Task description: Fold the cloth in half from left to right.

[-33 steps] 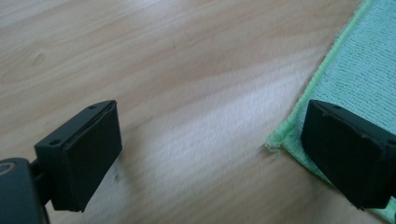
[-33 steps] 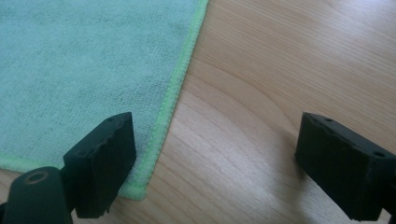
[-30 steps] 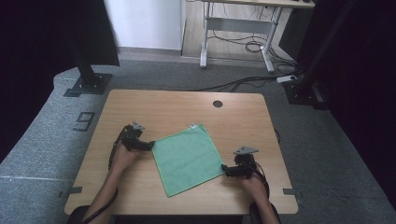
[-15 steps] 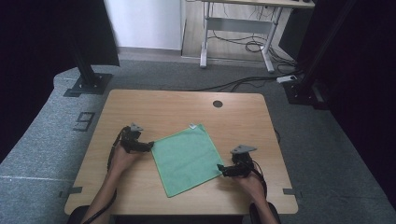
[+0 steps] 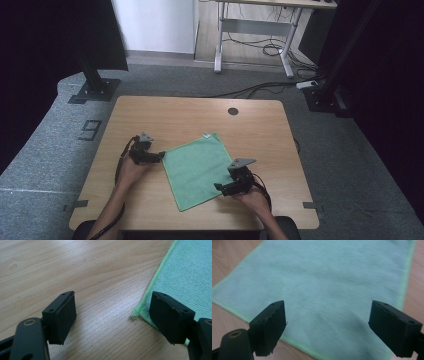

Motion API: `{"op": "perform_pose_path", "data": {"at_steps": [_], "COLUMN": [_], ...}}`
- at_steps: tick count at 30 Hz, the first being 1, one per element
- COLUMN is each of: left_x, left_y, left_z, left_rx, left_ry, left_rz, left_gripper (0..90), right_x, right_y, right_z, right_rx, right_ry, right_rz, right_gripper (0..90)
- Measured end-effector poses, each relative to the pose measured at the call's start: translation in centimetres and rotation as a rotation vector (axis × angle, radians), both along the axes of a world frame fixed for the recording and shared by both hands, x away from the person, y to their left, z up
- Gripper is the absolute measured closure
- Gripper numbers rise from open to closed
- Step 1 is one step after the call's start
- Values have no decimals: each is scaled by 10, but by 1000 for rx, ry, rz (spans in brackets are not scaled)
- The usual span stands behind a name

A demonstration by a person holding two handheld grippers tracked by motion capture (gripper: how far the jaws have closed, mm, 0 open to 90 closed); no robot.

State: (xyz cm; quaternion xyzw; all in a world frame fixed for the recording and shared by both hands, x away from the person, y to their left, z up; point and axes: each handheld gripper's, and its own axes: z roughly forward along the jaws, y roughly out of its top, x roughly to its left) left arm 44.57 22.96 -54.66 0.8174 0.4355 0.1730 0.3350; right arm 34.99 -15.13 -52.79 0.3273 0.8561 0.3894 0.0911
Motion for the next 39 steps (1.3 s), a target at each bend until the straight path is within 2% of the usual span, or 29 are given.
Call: {"op": "perform_pose_path", "data": {"at_steps": [2, 4, 7, 18, 21, 27, 32, 34, 35, 38, 39], "left_x": [0, 0, 0, 0, 0, 2, 2, 2, 2, 2, 2], "left_y": [0, 0, 0, 0, 0, -1, -1, -1, -1, -1, -1], "left_z": [0, 0, 0, 0, 0, -1, -1, -1, -1, 0, 0], "left_rx": [0, 1, 0, 0, 1, 5, 5, 5, 5, 7, 7], "left_ry": [0, 0, 0, -1, 1, 8, 8, 9, 9, 10, 10], "left_rz": [0, 1, 0, 5, 7, 38, 40, 41, 41, 41, 41], "left_gripper": [215, 215, 215, 216, 213, 148, 143, 144, 144, 144, 145], "right_x": [-1, -4, -7, -24, -26, -33, -39, -45, -45, -53, -53], "right_y": [3, 17, 27, 77, 84, 99, 110, 117, 117, 124, 124], "right_z": [0, 1, 1, -1, -2, -3, -4, -4, -4, -4, -4], "right_rx": [0, 4, 6, -4, -5, -7, -2, 0, 0, -14, -14], "right_ry": [1, 3, 1, 17, 20, 33, 51, 56, 56, 55, 55], "right_rz": [6, 36, 53, 182, 202, 247, 294, 337, 337, 386, 386], "right_gripper": [143, 150, 157, 202, 218, 262, 329, 396, 396, 490, 490]}}
